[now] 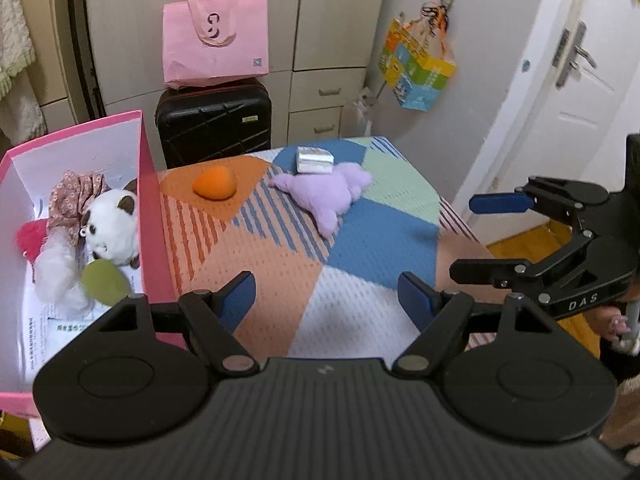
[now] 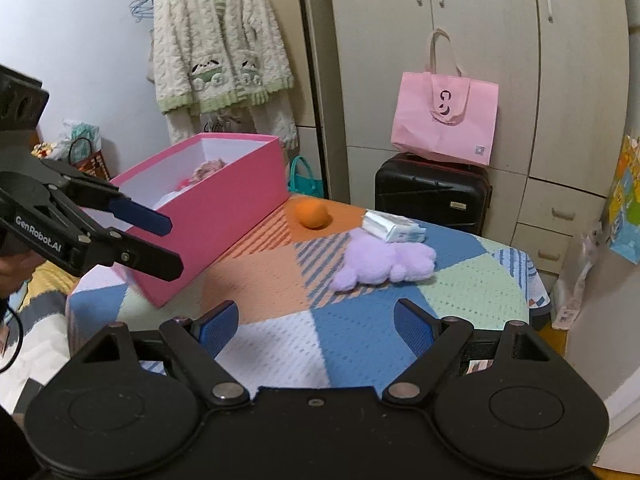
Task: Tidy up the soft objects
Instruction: 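Grasp the orange sponge with left gripper while right grasps small white wipes pack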
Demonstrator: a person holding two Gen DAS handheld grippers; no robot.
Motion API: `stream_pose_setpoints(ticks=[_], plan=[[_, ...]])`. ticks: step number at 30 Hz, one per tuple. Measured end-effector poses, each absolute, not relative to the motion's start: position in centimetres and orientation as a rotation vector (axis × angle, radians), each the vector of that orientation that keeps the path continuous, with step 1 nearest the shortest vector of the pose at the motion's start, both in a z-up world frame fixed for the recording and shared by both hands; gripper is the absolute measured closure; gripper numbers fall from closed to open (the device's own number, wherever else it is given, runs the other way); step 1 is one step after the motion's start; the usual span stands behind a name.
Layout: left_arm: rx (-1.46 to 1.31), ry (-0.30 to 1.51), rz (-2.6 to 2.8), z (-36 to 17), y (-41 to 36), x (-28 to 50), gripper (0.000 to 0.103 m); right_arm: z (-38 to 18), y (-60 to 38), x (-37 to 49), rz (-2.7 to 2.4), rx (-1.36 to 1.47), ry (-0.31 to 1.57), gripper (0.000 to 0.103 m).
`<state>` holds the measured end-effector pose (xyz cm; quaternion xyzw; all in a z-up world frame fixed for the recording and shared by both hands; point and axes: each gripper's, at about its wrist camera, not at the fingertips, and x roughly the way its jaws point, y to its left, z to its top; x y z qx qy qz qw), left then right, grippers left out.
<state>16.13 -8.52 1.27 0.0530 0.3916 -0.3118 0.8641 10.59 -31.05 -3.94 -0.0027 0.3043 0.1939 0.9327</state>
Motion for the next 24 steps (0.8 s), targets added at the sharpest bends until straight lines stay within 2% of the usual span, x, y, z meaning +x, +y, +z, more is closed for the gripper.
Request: stream_pose_setpoints(ticks=[13,24], plan=[[0.034,0.767,-0.406,-1.6,-12.4,23.8,0.027,-5.6,-32.9,19.8,0.342,0.023,0.515,0.015],[-0.145,0.696,-0.267,-5.7,-13.0,29.9,0.030,-8.8,-34.8,29.3,0.351,0.199,0.665,0.015]])
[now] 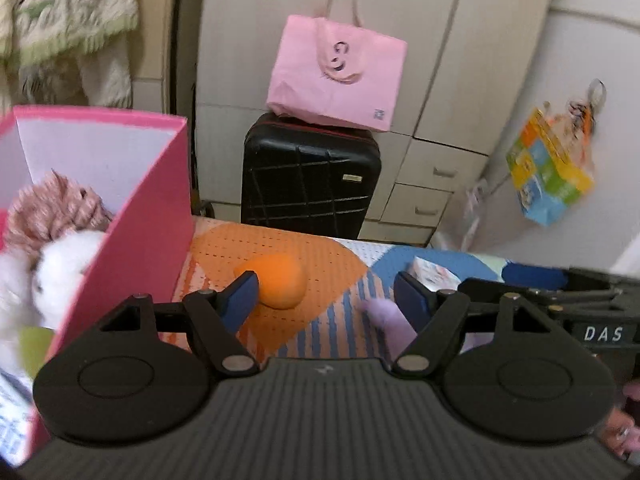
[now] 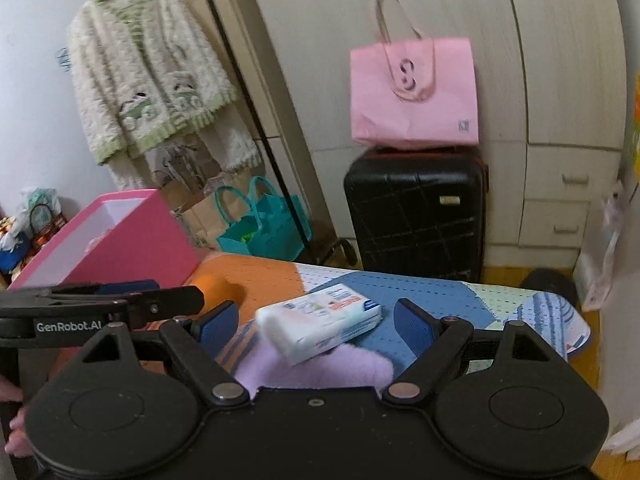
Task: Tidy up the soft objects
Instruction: 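Grasp the orange sponge with left gripper while right grasps small white wipes pack, then lift and carry the orange sponge and small wipes pack toward the box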
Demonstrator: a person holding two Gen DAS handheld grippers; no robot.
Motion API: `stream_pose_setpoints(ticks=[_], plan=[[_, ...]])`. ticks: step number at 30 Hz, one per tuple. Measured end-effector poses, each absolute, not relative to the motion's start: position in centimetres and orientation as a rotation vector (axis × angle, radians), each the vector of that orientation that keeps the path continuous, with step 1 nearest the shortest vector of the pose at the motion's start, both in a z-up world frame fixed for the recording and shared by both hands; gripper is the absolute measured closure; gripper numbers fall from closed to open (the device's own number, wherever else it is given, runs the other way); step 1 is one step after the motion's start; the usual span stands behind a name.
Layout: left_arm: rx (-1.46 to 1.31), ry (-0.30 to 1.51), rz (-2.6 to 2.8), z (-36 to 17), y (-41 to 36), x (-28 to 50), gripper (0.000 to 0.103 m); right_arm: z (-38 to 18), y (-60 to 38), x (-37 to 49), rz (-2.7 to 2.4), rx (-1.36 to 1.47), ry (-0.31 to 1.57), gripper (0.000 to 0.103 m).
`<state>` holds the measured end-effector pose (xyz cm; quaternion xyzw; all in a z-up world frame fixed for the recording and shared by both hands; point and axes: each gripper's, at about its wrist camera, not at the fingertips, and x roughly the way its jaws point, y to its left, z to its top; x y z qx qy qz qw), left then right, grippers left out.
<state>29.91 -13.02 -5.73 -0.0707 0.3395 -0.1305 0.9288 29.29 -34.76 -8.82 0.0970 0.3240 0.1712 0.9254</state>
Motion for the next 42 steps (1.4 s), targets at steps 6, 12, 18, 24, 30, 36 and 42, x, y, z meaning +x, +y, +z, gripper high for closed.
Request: stream_pose_setpoints(ticks=[6,12,18,24,30,36,42], plan=[[-0.053,0.653,-0.153,-7.8,-13.9,31.6,0.031,-10.6,-34.6,32.0,0.364,0.223,0.729,0.015],[-0.043,0.658,-0.110,-8.2,-14.4,32.8,0.031,-11.5,-34.3,34.0,0.395,0.257,0.776,0.015],[-0.027,0.721,-0.096,-9.3,-14.5,33.2,0.036,-12.3,-34.2,34.2,0.435,0.294,0.797,0.015],[-0.020,0.732,-0.091,-9.9,-14.3,33.2,0.054,-12.5,-34.2,34.2,0.498,0.356,0.799,0.049],[-0.009,0.722,-0.098,-9.9,-14.5,33.0,0.057,-12.7,-33.7,33.9,0.483,0.333,0.804,0.073],[-0.021,0.713,-0.111,-9.7,-14.3,32.7,0.057,-12.4,-33.3,33.2,0.459,0.297,0.789,0.076],[-0.063,0.667,-0.140,-8.9,-13.8,31.4,0.058,-11.2,-32.5,31.8,0.418,0.193,0.740,0.078]])
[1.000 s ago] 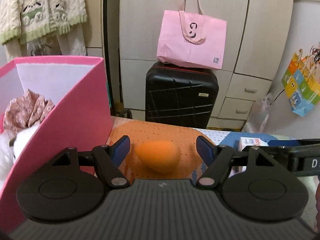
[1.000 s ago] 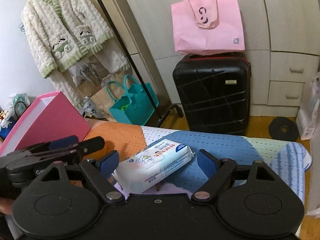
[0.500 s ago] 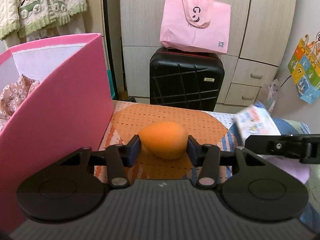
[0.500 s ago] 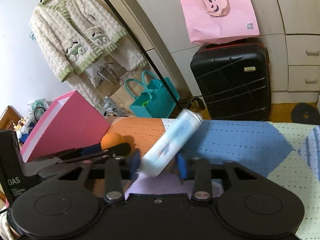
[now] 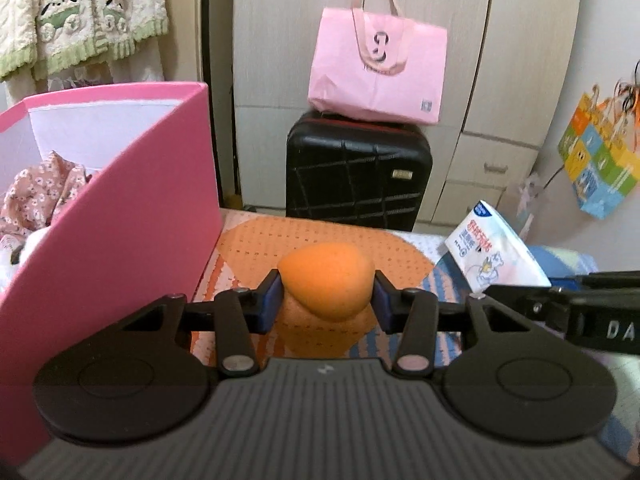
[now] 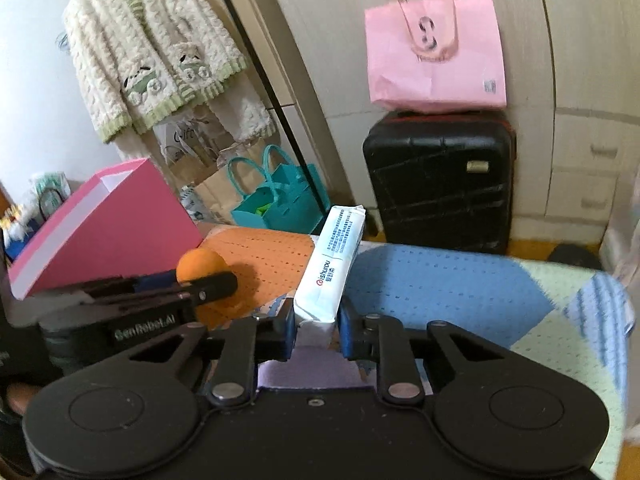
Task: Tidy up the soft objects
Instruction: 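Lift and carry the orange sponge and small wipes pack toward the box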
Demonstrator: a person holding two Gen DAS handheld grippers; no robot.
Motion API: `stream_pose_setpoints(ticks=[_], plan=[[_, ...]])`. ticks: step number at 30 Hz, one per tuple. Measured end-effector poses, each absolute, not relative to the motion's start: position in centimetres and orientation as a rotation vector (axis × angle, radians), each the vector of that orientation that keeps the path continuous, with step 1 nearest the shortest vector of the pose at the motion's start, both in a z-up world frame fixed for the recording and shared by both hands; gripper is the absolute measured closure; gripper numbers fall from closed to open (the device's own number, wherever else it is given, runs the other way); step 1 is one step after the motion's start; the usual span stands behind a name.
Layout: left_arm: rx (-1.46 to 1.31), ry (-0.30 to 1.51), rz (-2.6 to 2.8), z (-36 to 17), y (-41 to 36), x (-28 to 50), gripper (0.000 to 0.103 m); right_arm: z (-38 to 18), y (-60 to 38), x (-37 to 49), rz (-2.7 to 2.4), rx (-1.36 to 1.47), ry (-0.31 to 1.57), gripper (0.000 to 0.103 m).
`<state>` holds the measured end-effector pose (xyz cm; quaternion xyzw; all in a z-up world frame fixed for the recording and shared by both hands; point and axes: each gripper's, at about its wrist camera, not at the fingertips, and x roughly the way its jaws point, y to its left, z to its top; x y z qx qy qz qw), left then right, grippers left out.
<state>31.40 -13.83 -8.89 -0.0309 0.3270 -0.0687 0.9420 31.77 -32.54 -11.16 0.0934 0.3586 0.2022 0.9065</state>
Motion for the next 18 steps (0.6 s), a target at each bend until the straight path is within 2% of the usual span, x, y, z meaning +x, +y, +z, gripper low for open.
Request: stream_pose_setpoints(ticks=[18], plan=[[-0.149,0.658,-0.282,-6.4,-11.6,25.2,0.058,-7.3,-31.3,25.5,0.388,0.095,0.633,0.081]])
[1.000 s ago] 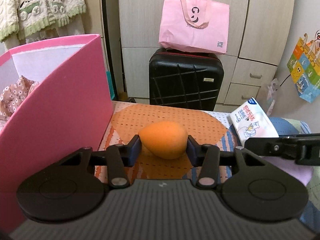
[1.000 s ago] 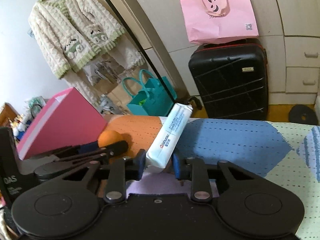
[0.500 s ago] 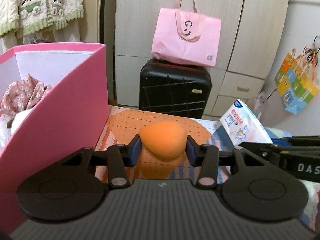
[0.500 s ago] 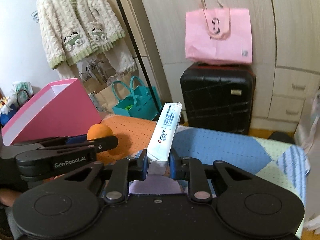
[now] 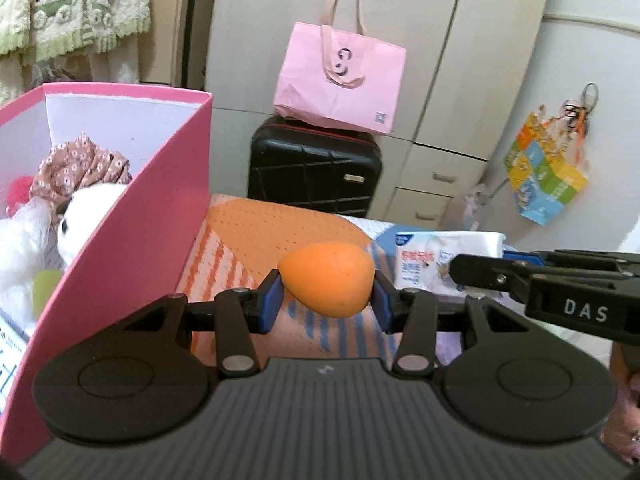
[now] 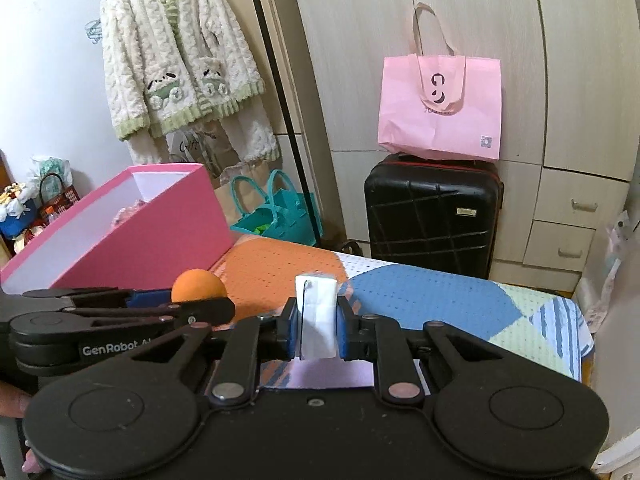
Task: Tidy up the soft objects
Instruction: 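Lift and carry the orange sponge and small wipes pack toward the box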
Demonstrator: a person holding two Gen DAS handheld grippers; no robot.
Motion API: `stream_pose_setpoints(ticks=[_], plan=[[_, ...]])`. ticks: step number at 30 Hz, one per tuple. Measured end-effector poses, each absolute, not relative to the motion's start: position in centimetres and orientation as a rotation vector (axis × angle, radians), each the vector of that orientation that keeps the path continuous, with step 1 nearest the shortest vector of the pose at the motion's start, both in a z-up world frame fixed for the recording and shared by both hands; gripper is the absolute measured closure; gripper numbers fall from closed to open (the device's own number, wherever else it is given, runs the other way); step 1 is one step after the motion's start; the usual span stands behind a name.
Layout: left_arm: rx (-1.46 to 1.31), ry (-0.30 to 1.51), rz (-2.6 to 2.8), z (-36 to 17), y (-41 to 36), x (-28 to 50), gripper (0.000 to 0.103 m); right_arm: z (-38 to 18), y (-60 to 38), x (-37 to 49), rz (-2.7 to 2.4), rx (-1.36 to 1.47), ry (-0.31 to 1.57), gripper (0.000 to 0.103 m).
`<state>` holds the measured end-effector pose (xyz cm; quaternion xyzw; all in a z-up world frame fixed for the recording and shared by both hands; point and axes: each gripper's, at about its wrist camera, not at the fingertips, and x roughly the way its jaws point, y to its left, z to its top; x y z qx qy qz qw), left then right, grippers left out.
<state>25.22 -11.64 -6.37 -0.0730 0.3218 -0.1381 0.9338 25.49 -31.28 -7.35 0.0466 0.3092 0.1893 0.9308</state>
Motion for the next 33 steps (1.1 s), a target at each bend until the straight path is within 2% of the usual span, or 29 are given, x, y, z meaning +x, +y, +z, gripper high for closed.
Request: stream_pose_setpoints(ticks=[11,22,33], plan=[[-0.101,0.655,-0.392,-4.3,-10.4,20.2,0.058,-5.3,-31.0,19.3,0.378,0.085,0.574,0.081],[-0.036,0.751,-0.490,-3.9,-9.3,16.4,0.058,-5.4,-30.0,14.4,0.364,0.073,0.589,0.081],[-0.056,0.797,-0.567,-2.5,-4.9,11.6,0.058,-4.3,-27.6,9.1,0.439,0.043,0.644,0.081]])
